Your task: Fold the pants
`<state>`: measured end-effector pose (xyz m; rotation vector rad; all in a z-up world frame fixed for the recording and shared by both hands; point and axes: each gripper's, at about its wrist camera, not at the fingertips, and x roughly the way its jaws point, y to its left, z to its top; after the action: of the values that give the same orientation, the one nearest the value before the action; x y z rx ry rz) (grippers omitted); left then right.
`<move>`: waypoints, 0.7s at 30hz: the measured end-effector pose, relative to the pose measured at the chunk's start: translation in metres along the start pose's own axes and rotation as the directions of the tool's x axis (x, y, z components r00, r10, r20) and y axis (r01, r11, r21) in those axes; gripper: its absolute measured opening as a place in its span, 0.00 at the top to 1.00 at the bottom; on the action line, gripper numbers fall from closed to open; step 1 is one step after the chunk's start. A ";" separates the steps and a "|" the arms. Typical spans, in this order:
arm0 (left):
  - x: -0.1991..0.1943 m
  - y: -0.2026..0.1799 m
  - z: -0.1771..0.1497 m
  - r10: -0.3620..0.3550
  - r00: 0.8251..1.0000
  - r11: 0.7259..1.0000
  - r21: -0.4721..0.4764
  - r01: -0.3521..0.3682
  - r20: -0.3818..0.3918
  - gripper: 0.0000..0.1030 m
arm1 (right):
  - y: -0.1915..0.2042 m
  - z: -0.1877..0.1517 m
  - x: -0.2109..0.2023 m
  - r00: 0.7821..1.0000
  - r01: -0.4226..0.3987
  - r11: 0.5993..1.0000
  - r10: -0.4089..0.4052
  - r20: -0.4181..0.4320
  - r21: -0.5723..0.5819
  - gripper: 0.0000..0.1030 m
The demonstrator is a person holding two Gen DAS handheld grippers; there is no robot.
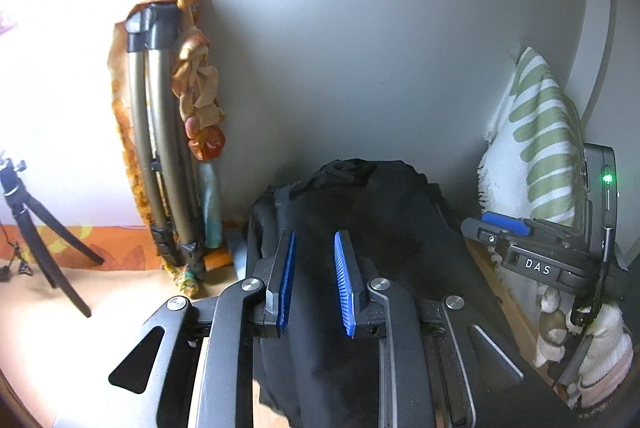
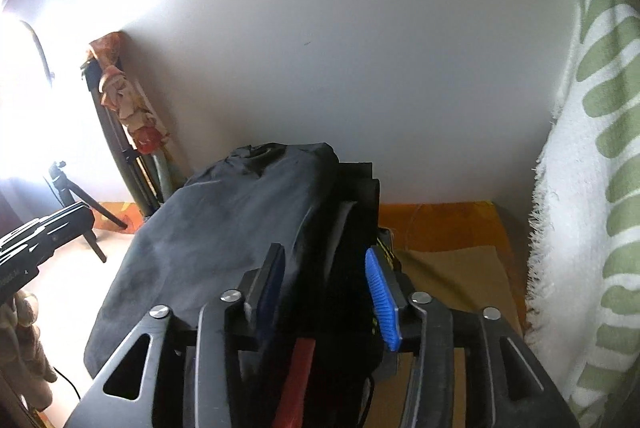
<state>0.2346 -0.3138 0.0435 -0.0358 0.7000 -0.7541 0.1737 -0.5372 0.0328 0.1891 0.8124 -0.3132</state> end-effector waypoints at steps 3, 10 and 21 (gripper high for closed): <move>-0.015 -0.002 -0.006 -0.006 1.000 1.000 0.001 0.006 0.004 0.82 | 0.004 -0.007 -0.019 1.000 0.003 1.000 -0.003 0.011 -0.006 0.52; -0.051 -0.008 -0.023 -0.014 1.000 1.000 0.015 0.013 0.016 0.72 | 0.021 -0.022 -0.052 0.999 0.003 1.000 -0.002 0.035 -0.014 0.47; -0.111 -0.016 -0.057 -0.012 0.998 0.999 0.050 0.009 0.063 0.61 | 0.041 -0.058 -0.107 0.996 0.001 1.000 0.001 0.090 -0.013 0.35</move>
<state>0.1338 -0.2425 0.0673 -0.0178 0.6210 -0.7773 0.0793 -0.4608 0.0748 0.1622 0.7252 -0.3143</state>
